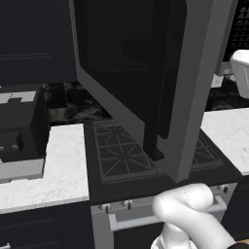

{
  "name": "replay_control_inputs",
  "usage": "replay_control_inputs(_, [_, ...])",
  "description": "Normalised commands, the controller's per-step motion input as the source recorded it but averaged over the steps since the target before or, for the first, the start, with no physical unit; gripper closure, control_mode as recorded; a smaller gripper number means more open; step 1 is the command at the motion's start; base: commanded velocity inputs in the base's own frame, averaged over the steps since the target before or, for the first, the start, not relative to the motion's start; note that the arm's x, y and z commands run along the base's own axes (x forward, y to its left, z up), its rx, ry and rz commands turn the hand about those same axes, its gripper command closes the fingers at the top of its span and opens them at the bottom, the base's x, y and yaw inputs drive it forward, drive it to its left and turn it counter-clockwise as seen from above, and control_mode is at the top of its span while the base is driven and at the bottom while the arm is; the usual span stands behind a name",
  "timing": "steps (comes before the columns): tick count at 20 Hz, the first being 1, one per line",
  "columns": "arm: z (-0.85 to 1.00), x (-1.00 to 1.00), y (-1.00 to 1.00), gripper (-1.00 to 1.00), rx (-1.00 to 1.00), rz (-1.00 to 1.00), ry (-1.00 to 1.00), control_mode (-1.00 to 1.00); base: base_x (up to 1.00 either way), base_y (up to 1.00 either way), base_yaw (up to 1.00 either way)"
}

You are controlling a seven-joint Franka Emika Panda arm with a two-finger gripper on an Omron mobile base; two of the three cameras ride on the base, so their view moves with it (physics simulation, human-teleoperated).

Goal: Open the microwave, place the bowl with waffle inside the microwave, then close the microwave door and turn it on.

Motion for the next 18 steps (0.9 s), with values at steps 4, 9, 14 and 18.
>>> replay_control_inputs(4, [-0.10, -1.00, 0.42, 1.00, -0.17, -0.05, -0.16, -1.00, 0.00, 0.00, 0.00])
replay_control_inputs(9, [-0.13, -1.00, 0.69, 1.00, -0.20, -0.22, -0.07, -1.00, 0.00, 0.00, 0.00])
replay_control_inputs(14, [-0.13, -1.00, 0.60, 1.00, -0.13, -0.29, -0.04, -1.00, 0.00, 0.00, 0.00])
replay_control_inputs(18, [-0.07, -1.00, 0.52, 1.00, -0.03, -0.31, 0.00, -1.00, 0.00, 0.00, 0.00])
